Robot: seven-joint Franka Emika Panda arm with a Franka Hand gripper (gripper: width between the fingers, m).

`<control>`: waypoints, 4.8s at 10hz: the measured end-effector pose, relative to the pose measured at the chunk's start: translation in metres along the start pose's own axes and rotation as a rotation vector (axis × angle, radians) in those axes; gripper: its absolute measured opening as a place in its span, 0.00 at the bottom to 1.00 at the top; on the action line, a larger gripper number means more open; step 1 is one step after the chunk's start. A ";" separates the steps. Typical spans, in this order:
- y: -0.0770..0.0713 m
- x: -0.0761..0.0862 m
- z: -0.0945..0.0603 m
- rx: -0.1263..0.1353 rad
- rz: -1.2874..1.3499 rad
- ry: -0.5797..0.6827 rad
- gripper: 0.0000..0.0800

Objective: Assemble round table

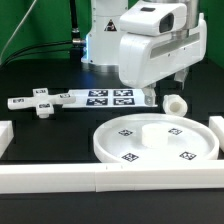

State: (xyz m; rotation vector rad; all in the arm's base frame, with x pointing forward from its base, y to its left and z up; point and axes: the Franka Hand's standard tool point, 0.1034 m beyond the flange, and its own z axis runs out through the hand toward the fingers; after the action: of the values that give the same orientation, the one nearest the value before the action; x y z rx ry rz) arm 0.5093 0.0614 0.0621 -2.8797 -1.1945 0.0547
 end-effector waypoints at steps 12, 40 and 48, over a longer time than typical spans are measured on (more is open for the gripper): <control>-0.030 -0.005 0.014 0.076 0.785 -0.034 0.81; -0.056 -0.012 -0.009 0.399 0.692 -0.681 0.51; -0.011 0.010 -0.043 0.337 0.646 -0.442 0.51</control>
Offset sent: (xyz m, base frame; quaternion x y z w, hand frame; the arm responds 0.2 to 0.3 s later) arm -0.0142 -0.0048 0.0051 -0.0214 -0.0313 0.3481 0.9367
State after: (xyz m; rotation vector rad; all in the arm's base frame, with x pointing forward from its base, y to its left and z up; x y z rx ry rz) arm 0.5103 0.0765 0.1057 -2.8676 -0.1781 0.8405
